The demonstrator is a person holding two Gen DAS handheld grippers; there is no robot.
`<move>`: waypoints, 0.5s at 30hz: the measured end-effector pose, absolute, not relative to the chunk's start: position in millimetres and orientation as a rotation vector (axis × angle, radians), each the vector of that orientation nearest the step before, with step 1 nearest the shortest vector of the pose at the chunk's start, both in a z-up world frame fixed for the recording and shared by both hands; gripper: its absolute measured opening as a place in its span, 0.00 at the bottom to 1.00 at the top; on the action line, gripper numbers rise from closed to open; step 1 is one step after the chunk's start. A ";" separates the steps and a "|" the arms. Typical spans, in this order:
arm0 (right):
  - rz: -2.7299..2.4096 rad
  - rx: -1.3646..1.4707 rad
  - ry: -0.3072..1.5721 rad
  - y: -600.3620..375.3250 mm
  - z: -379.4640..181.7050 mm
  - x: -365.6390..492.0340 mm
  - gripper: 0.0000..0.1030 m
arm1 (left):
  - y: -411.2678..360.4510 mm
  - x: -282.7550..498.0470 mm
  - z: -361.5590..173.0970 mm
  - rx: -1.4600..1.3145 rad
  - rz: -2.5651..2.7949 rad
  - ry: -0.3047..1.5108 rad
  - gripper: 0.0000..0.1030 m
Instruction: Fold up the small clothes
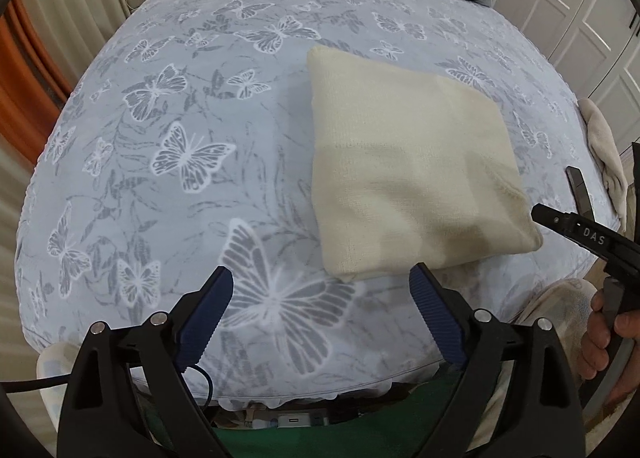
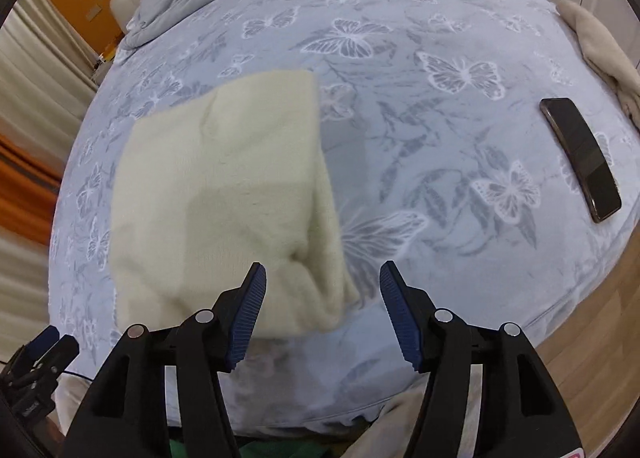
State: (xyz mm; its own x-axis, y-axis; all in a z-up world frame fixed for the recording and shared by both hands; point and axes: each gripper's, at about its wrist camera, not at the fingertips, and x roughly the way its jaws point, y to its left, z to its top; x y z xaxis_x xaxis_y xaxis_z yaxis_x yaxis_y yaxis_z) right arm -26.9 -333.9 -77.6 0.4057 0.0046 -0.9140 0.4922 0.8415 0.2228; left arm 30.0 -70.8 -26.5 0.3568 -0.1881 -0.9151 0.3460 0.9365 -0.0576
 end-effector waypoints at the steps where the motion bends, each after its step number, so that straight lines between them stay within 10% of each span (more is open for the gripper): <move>1: -0.294 0.542 1.167 -335.8 -90.4 -19.7 0.58 | -72.3 30.7 -28.3 0.151 -0.344 1.164 0.85; 6: -0.233 0.577 1.202 -326.5 -101.5 0.5 0.16 | -83.6 36.0 -34.2 0.101 -0.352 1.221 0.85; 10: -0.228 0.523 1.067 -325.7 -54.3 -7.8 0.14 | -86.1 41.2 -25.9 0.085 -0.354 1.196 0.87; 15: -0.269 0.409 1.337 -325.7 -124.5 13.4 0.28 | -99.1 57.3 -46.3 0.065 -0.364 1.250 0.88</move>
State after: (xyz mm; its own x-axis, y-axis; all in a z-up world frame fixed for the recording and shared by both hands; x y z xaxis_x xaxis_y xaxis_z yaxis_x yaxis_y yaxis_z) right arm 13.4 -325.7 -124.5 0.2167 0.0436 -0.9753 0.4172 0.8991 0.1328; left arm 57.3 -99.1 -46.3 0.2657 -0.2342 -0.9352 0.3048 0.9407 -0.1490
